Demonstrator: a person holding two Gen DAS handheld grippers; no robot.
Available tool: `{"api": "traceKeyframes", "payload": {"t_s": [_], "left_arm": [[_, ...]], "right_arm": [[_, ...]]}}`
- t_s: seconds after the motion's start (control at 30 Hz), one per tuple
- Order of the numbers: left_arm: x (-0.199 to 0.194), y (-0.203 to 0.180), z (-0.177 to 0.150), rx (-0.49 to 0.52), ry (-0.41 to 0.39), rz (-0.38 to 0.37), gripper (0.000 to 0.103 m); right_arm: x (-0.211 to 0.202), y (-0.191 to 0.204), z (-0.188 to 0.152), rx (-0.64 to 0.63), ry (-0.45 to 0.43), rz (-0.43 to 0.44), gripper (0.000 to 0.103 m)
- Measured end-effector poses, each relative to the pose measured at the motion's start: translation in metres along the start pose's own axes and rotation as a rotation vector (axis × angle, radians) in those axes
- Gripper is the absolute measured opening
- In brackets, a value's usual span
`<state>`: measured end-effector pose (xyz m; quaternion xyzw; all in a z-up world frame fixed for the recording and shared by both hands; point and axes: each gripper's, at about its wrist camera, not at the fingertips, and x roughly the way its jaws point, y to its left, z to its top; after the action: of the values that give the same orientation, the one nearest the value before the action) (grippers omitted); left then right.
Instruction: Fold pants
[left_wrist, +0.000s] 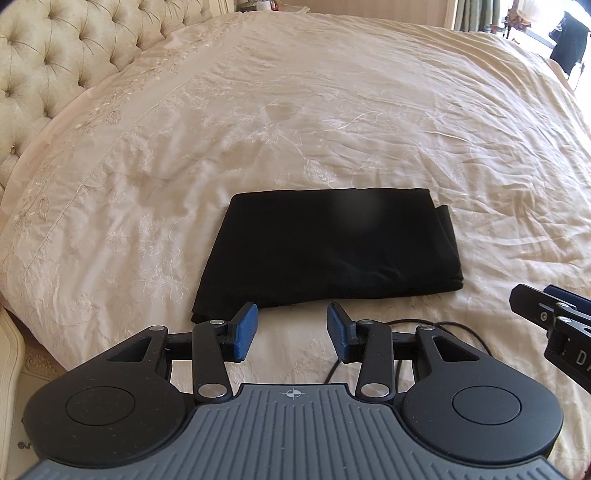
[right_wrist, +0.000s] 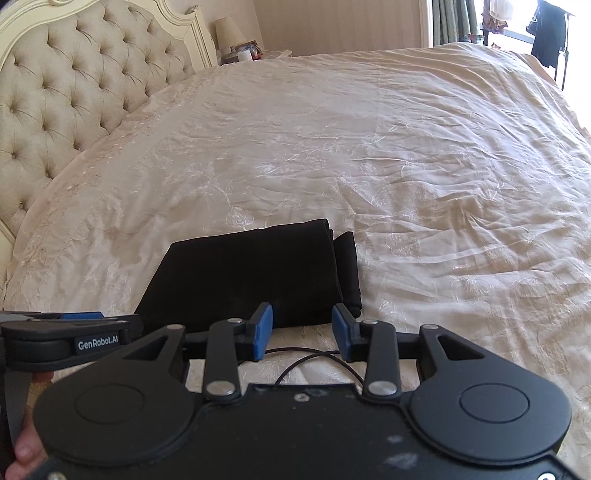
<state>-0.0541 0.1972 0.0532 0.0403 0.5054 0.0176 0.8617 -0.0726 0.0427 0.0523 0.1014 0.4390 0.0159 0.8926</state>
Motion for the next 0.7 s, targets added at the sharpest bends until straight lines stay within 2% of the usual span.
{"api": "traceKeyframes", "payload": {"t_s": [0.7], "left_arm": [[-0.013, -0.020, -0.013, 0.054, -0.030, 0.016, 0.040]], "right_arm": [[-0.016, -0.012, -0.011, 0.009, -0.029, 0.023, 0.040]]}}
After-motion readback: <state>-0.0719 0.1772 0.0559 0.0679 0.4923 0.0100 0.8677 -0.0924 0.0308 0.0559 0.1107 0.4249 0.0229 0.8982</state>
